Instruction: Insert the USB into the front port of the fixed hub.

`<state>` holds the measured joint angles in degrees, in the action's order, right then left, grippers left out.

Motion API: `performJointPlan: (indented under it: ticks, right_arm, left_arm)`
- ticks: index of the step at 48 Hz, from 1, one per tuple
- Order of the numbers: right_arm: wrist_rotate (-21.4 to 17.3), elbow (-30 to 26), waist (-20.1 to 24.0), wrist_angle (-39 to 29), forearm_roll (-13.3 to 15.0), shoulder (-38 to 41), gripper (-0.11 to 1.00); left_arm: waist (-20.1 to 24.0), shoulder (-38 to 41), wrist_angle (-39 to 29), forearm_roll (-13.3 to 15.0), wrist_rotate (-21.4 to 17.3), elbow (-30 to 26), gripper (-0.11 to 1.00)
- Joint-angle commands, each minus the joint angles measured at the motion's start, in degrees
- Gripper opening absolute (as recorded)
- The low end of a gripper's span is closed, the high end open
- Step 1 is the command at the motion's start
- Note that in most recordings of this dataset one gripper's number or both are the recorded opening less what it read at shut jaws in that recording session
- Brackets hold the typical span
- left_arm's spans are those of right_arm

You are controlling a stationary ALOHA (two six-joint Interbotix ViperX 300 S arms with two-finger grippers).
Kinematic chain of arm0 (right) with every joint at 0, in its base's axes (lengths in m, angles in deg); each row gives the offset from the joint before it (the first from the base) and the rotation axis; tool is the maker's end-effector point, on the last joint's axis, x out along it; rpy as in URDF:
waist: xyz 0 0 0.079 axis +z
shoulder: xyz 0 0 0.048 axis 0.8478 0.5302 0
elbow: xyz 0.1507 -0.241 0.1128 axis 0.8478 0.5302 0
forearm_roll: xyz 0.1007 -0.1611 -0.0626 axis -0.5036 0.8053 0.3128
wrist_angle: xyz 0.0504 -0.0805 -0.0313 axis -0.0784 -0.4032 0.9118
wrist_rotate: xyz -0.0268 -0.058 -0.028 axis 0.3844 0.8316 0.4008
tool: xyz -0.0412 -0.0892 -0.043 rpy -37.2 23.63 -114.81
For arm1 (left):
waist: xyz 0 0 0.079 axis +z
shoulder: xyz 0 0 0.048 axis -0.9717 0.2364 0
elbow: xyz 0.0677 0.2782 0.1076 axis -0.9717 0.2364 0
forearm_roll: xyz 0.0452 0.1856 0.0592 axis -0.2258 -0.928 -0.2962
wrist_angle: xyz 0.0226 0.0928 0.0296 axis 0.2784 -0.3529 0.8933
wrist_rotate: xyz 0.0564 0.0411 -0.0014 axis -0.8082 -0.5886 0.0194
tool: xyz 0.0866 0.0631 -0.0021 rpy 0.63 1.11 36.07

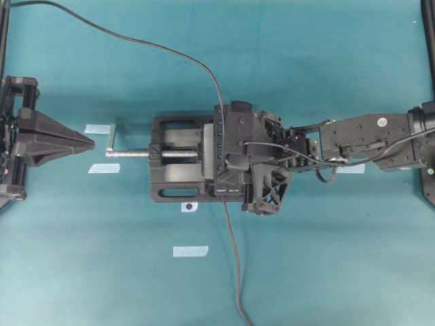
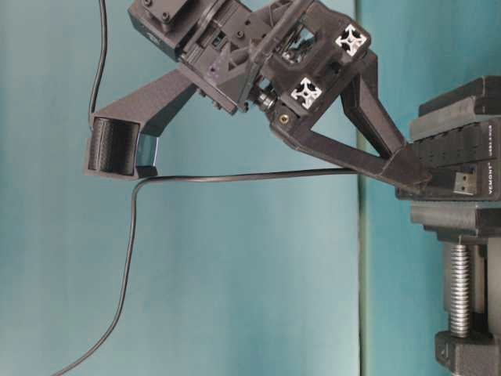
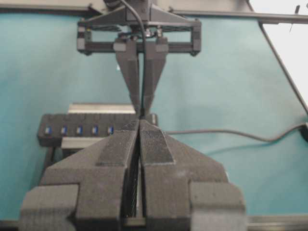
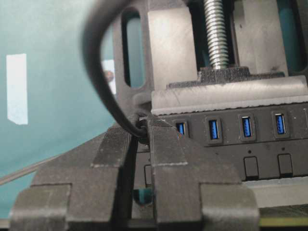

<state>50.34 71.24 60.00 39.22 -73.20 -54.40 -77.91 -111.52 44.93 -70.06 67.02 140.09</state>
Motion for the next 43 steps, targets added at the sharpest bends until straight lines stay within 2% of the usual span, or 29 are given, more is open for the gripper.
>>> performJointPlan:
  ticks: [1, 13, 27, 43]
  right_arm:
    - [0.0, -0.26, 0.0, -0.26, 0.18, -0.18, 0.04]
    - [0.09, -1.67, 0.0, -3.52, 0.88, -0.18, 0.04]
    - [0.09, -4.39, 0.0, -7.29, 2.99, 0.18, 0.04]
    - [0.0, -6.59, 0.0, -7.91, 3.08, 2.99, 0.04]
  left_arm:
    - [0.0, 0.35, 0.53, -0.09, 0.09, -0.62, 0.0]
    - [0.0, 0.35, 1.32, -0.09, 0.0, -0.44, 0.0]
    - [0.0, 0.35, 1.58, -0.09, 0.0, -0.35, 0.0]
    - [-0.09, 0.18, 1.67, -0.09, -0.09, -0.35, 0.0]
